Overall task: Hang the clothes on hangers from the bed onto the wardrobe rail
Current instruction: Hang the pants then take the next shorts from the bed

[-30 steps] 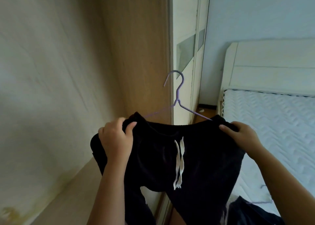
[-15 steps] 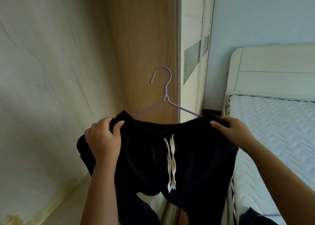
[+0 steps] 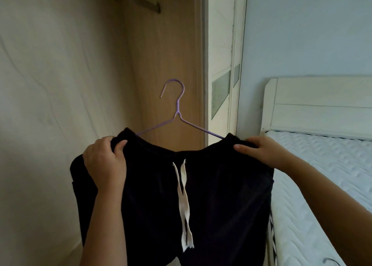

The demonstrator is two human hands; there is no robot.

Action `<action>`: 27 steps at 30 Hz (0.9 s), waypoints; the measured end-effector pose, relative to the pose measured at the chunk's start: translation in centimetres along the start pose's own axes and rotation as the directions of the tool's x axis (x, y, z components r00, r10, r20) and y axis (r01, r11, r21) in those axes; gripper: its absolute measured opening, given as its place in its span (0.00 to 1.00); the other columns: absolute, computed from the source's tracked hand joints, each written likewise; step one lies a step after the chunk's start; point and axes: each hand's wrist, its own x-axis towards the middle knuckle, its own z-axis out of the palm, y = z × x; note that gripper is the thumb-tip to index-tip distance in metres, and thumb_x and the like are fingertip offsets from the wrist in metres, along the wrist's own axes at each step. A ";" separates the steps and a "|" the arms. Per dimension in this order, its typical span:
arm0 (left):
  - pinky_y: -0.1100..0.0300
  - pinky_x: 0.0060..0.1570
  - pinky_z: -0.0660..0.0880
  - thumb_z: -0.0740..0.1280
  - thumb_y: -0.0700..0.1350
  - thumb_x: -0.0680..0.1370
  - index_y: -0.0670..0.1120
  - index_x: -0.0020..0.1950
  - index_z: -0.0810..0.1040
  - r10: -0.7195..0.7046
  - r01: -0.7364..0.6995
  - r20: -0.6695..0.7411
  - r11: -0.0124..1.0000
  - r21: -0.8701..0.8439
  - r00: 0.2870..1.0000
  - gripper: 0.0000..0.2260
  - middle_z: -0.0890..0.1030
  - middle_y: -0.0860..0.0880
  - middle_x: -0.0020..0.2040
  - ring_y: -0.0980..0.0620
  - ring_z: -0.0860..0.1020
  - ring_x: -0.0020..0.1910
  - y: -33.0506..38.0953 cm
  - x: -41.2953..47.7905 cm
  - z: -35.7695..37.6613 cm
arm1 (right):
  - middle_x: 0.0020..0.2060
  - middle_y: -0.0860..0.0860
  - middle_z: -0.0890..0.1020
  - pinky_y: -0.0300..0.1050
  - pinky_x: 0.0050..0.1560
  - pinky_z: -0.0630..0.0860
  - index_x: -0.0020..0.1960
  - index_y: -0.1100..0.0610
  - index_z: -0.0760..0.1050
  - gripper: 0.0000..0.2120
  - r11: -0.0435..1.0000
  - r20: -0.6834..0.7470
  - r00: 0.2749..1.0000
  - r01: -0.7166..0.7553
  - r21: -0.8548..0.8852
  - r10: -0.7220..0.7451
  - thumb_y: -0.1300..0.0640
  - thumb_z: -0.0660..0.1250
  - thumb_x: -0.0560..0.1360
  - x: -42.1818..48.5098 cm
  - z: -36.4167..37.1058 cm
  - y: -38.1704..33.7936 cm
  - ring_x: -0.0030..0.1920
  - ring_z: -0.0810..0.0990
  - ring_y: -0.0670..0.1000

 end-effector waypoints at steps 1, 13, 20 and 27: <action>0.42 0.47 0.69 0.66 0.43 0.74 0.34 0.48 0.77 -0.007 0.007 -0.007 1.000 -0.002 1.000 0.12 0.80 0.32 0.43 0.32 0.75 0.43 0.1 0.6 0.3 | 0.42 0.57 0.82 0.41 0.42 0.75 0.50 0.62 0.78 0.20 1.000 0.022 0.999 0.025 0.012 -0.026 0.45 0.62 0.74 0.7 -0.7 -0.4 0.42 0.80 0.52; 0.45 0.49 0.70 0.63 0.44 0.77 0.37 0.54 0.76 -0.041 0.040 -0.075 0.999 -0.017 0.996 0.12 0.79 0.35 0.50 0.35 0.74 0.51 3.6 13.3 4.6 | 0.34 0.52 0.81 0.34 0.30 0.74 0.47 0.60 0.77 0.12 0.866 0.053 0.970 0.188 0.464 -0.239 0.52 0.62 0.76 12.7 -7.4 -4.4 0.29 0.81 0.43; 0.51 0.53 0.70 0.64 0.45 0.76 0.42 0.56 0.77 0.132 -0.123 -0.121 0.989 0.080 0.984 0.12 0.78 0.43 0.56 0.42 0.74 0.56 6.8 17.6 2.3 | 0.33 0.55 0.78 0.40 0.32 0.71 0.45 0.63 0.77 0.16 0.841 -0.063 0.969 0.240 0.485 -0.240 0.49 0.61 0.76 19.4 -7.6 -8.7 0.33 0.78 0.51; 0.59 0.45 0.69 0.65 0.44 0.75 0.47 0.56 0.76 0.140 -0.133 -0.050 0.983 0.127 0.989 0.10 0.78 0.51 0.52 0.50 0.77 0.49 6.0 15.8 -0.7 | 0.35 0.59 0.76 0.43 0.32 0.69 0.46 0.68 0.75 0.18 0.766 -0.179 0.940 0.341 0.545 -0.291 0.51 0.62 0.76 25.2 -5.6 -16.1 0.34 0.77 0.57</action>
